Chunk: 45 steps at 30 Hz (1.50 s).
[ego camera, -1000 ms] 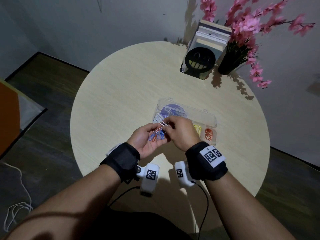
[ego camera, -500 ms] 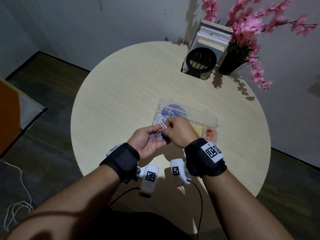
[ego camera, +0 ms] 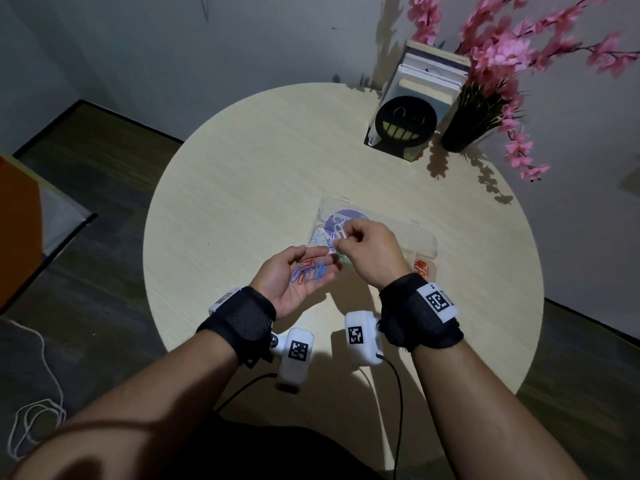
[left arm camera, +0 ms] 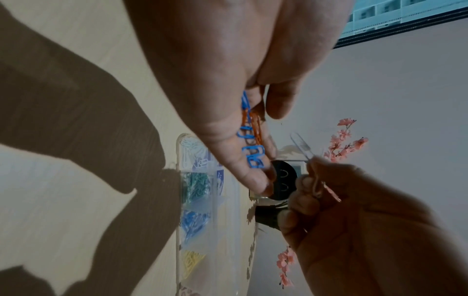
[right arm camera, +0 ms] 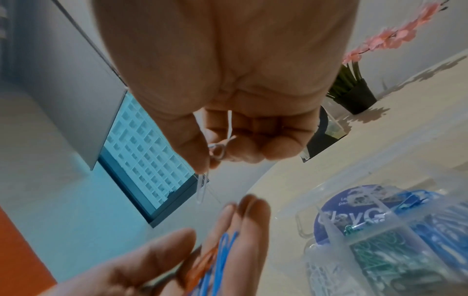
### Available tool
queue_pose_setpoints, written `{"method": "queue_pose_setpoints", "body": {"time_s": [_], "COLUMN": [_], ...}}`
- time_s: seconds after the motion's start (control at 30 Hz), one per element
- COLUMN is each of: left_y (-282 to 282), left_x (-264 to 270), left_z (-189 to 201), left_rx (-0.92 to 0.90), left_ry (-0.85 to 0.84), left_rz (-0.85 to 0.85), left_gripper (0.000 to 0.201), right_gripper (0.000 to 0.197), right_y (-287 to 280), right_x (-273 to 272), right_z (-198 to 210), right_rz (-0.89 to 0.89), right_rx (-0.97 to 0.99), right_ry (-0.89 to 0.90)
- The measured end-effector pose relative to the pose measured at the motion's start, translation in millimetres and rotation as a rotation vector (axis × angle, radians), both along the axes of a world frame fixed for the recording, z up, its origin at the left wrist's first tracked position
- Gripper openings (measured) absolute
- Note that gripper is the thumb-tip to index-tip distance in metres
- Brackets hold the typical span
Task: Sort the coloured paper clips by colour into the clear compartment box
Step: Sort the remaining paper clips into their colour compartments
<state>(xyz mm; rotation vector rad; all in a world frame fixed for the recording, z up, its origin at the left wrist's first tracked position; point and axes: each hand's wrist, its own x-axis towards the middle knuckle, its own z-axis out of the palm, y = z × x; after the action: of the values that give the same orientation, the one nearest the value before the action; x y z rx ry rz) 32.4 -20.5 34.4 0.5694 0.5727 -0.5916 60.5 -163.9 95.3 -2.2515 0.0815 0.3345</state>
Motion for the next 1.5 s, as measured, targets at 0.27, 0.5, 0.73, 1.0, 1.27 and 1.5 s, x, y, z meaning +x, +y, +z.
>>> {"method": "queue_pose_setpoints", "body": {"time_s": [0.27, 0.5, 0.73, 1.0, 1.27, 1.5], "left_y": [22, 24, 9, -5, -15, -22], "left_x": [-2, 4, 6, 0, -1, 1], "left_z": [-7, -4, -2, -3, 0, 4], "left_rx": [0.041, -0.006, -0.027, -0.01, 0.011, 0.003], "left_ry": [0.001, -0.009, 0.009, -0.01, -0.004, 0.003], "left_rz": [0.053, 0.062, 0.057, 0.058, 0.072, 0.061], "left_gripper": [0.044, 0.043, 0.041, 0.047, 0.039, 0.034], "right_gripper": [0.034, 0.014, 0.035, 0.023, 0.017, 0.017], "right_y": [17, 26, 30, 30, 28, 17], "right_x": [40, 37, -5, -24, -29, -26], "right_z": [-25, -24, -7, -3, -1, -2], "right_rz": [-0.086, 0.002, 0.307, 0.149, 0.082, 0.046], "right_rx": [-0.222, -0.277, -0.356, -0.283, -0.312, -0.288], "right_ry": [0.103, 0.069, 0.047, 0.079, 0.059, 0.06]}}
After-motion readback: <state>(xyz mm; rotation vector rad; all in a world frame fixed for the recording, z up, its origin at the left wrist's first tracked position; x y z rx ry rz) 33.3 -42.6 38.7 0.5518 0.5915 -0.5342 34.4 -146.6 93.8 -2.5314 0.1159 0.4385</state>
